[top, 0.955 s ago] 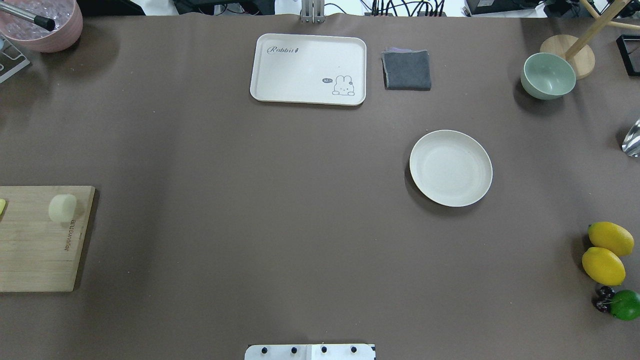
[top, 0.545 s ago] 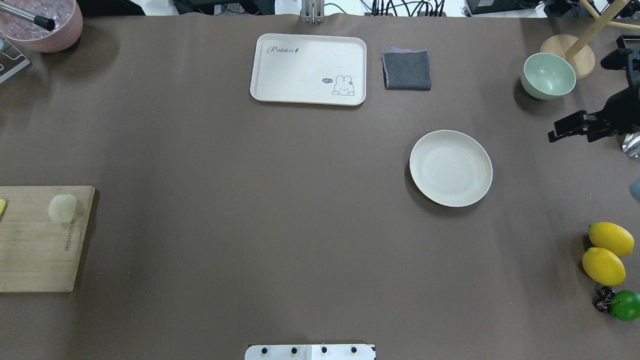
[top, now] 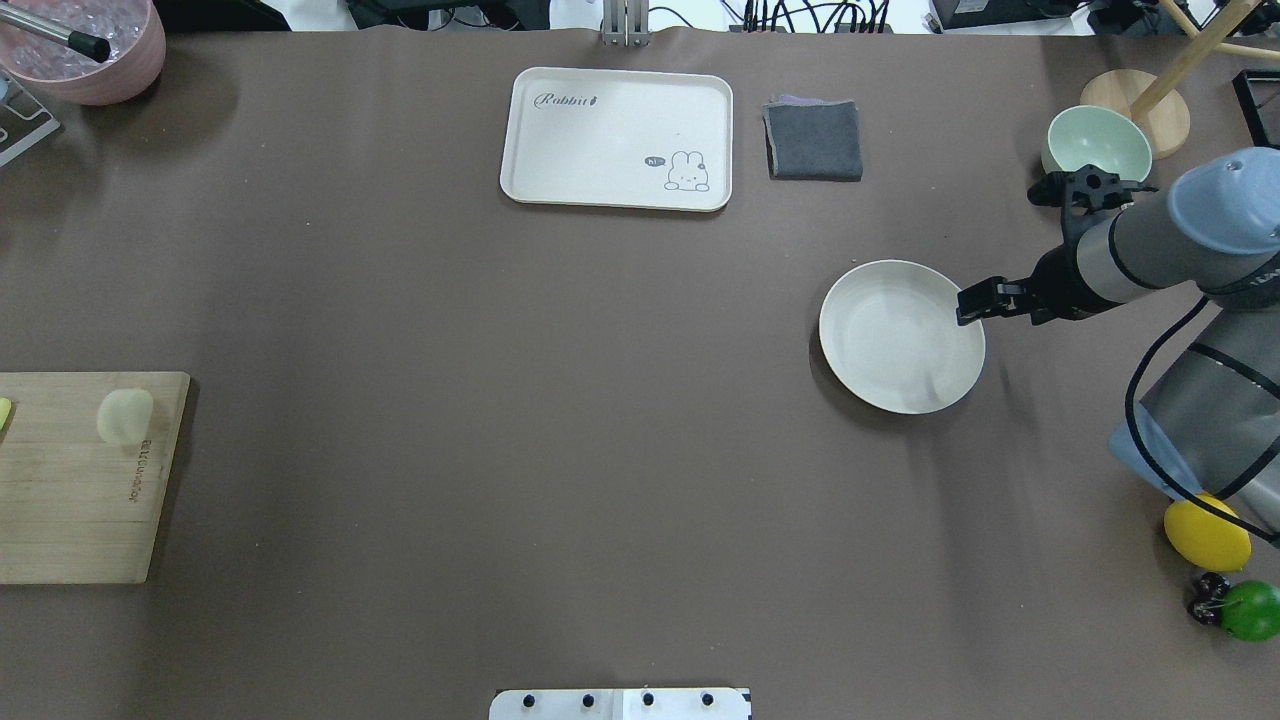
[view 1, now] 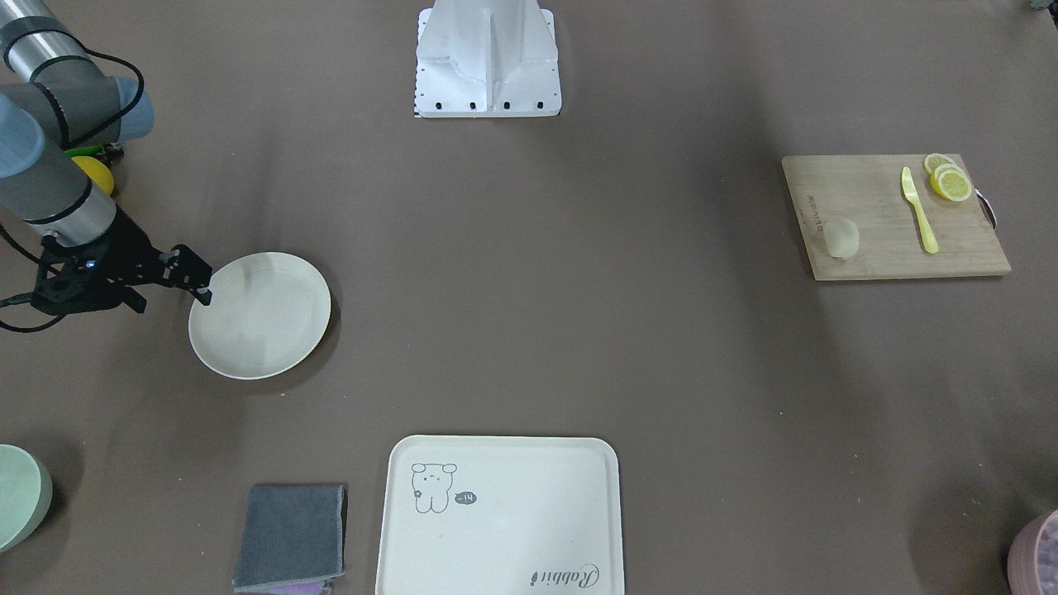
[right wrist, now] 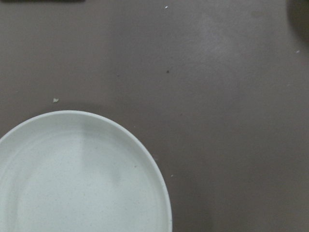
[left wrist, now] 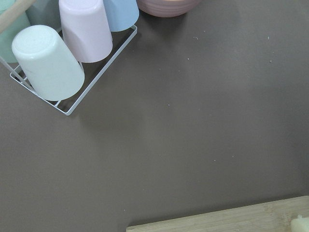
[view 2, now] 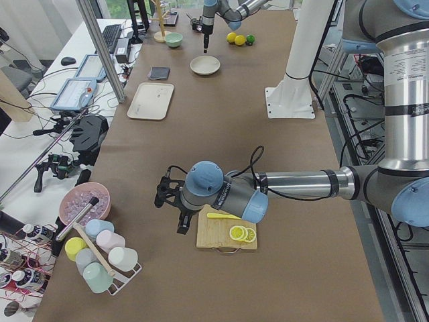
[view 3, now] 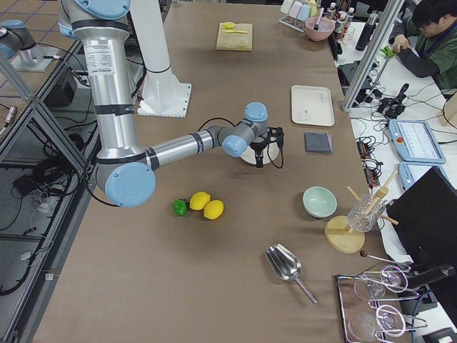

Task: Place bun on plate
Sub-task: 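Reach the right gripper to the white plate and grip its rim, then drag the white plate with the right gripper toward the table centre, release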

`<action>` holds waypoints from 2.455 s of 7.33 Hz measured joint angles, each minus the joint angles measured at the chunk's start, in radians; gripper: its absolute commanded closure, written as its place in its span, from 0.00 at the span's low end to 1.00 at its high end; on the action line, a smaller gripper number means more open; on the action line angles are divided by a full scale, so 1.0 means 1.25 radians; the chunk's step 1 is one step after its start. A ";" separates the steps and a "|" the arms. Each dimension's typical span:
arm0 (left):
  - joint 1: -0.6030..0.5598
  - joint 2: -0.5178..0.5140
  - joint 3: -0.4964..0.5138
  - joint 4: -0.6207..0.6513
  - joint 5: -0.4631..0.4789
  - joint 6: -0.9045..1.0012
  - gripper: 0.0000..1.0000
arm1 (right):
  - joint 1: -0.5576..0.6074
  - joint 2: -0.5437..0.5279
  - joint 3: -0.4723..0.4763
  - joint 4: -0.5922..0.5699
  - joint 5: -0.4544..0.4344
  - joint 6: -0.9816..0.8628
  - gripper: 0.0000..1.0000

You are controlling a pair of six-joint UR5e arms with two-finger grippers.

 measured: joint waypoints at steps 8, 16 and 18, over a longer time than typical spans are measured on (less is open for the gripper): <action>-0.001 -0.005 0.002 0.000 0.000 0.000 0.02 | -0.052 0.020 -0.040 0.011 -0.018 0.055 1.00; 0.000 -0.011 -0.008 0.000 -0.001 -0.021 0.02 | -0.045 0.154 0.033 0.010 0.032 0.312 1.00; 0.039 -0.003 -0.014 -0.054 0.000 -0.139 0.02 | -0.141 0.205 0.036 0.005 -0.082 0.400 1.00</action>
